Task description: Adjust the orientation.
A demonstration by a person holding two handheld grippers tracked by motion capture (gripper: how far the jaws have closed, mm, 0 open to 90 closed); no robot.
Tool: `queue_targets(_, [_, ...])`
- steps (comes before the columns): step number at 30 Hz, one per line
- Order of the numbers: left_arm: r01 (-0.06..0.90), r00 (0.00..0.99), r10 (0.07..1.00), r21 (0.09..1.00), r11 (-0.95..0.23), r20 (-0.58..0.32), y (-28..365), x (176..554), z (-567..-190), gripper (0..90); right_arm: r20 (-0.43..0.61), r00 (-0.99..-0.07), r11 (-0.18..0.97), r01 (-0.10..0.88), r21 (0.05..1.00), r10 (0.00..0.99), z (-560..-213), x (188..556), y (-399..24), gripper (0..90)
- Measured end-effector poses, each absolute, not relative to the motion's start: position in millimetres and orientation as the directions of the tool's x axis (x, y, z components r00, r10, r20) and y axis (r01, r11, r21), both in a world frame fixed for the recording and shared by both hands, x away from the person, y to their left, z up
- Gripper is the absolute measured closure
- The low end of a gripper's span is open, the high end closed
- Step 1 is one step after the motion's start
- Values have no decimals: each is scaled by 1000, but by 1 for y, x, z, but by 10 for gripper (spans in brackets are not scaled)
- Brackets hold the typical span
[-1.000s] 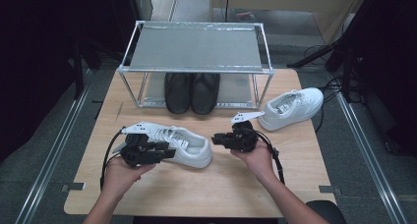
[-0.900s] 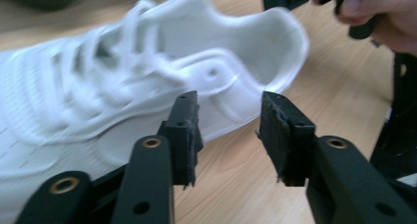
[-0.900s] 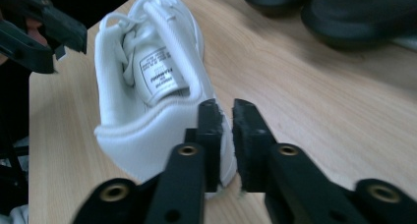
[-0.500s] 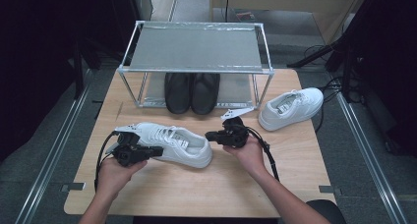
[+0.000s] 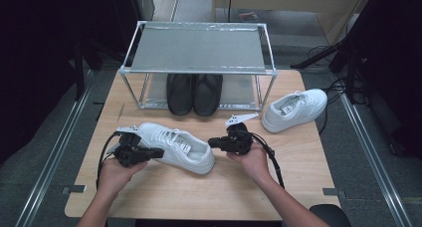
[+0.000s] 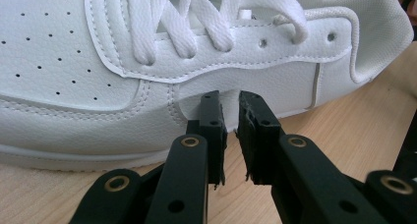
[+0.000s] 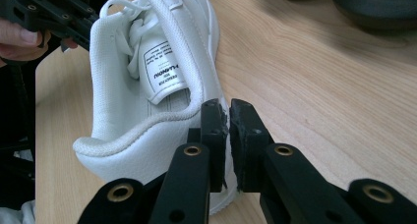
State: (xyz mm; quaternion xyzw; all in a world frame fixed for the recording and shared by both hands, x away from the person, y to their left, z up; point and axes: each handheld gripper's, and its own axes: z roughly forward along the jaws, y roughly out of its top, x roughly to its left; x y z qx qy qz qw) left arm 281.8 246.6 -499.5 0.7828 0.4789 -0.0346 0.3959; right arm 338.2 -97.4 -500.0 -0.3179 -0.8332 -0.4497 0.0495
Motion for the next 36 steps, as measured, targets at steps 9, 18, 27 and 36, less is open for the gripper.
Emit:
queue_targets(9, [770,561,698,590,-242,-446,252,287,-497,807,375,-809,425,565,707,452,-501,324,-94,857])
queue_targets(18, [780,565,681,571,-257,-466,252,295,-497,809,377,-815,431,560,707,439,-501,311,-91,881])
queue_targets(27, [786,564,669,565,-253,-485,254,301,-499,807,387,-833,464,545,698,396,-501,293,-85,884])
queue_targets(36, [770,579,679,576,-274,-451,246,304,-497,828,389,-854,497,518,696,345,-502,276,-74,886])
